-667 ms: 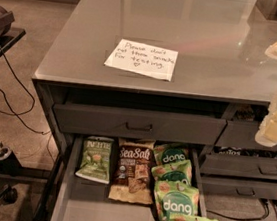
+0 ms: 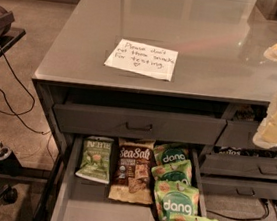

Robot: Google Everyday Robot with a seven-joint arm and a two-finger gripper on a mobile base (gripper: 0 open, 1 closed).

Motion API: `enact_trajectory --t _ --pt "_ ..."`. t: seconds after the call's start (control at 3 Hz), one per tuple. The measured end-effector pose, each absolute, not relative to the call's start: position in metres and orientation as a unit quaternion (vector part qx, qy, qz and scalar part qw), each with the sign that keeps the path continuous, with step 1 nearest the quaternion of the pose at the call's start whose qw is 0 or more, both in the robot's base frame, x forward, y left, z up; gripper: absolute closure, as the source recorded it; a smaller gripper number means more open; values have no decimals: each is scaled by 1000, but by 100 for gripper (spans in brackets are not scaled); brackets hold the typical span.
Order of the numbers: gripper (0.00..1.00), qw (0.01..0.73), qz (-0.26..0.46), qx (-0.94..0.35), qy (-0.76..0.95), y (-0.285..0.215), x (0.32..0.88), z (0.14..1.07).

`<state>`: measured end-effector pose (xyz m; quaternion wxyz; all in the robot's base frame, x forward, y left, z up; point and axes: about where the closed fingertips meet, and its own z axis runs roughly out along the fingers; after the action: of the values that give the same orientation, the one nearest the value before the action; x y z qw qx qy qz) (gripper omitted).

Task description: Pick brown chip bag from middle drawer and place on counter

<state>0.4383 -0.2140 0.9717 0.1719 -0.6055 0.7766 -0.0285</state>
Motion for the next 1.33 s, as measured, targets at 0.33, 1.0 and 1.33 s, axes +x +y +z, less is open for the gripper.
enact_trajectory --t 0.33,1.0,1.33 --pt "0 201 18 -615 762 -196 434 931" --pt "0 252 173 -584 752 -125 432 772" --pt "0 265 267 -518 768 -96 435 672"
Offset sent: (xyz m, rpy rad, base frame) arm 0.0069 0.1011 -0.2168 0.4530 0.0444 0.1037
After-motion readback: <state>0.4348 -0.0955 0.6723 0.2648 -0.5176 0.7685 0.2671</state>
